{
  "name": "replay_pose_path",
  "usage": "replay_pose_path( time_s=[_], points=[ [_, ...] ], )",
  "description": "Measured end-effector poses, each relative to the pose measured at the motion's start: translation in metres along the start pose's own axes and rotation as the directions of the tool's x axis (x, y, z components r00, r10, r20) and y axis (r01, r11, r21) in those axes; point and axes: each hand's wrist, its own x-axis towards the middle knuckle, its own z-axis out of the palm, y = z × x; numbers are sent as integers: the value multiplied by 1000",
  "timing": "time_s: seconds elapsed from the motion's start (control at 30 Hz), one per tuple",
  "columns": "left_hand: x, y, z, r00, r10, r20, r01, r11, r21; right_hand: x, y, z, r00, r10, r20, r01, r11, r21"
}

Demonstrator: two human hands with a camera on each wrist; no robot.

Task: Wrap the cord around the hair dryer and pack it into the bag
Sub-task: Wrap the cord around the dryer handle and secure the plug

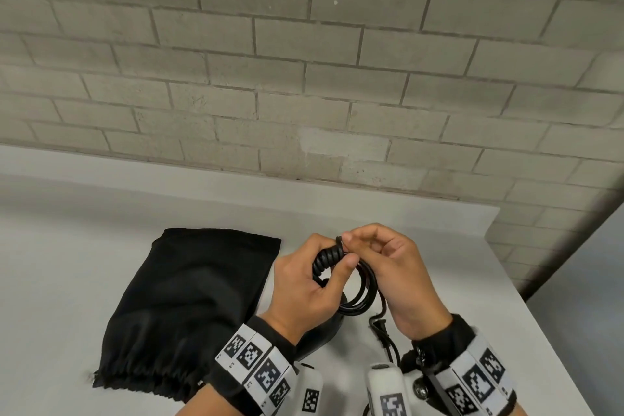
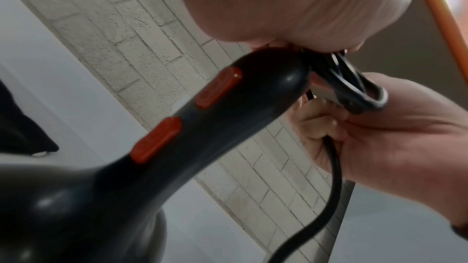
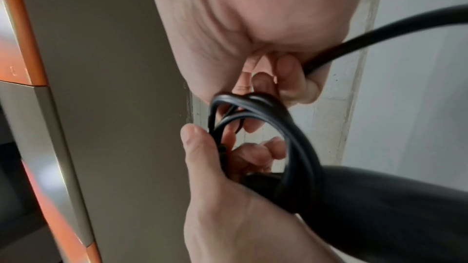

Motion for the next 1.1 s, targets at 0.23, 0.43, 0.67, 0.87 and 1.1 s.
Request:
replay_pose_path(
  time_s=[0.23, 0.43, 0.67, 0.87, 1.1],
  points=[
    [-1, 3, -1, 996, -72, -60, 74, 997, 23, -18, 10, -6, 994, -52, 101, 55, 998, -30],
    [2, 7, -5, 985, -145, -90, 148, 989, 23, -22, 22, -11, 971, -33, 237, 52, 996, -75],
    [5, 7, -12, 972, -230, 38, 228, 972, 62, -15, 15, -18, 964, -58, 260, 148, 929, -340],
    [5, 18, -10, 930, -366, 22, 367, 929, -57, -18, 18, -6, 967, -199, 156, 244, 895, -373],
    [1, 21, 2, 915, -386, -119, 367, 917, -156, -29, 35, 3, 762, -646, 53, 443, 460, -769]
  ],
)
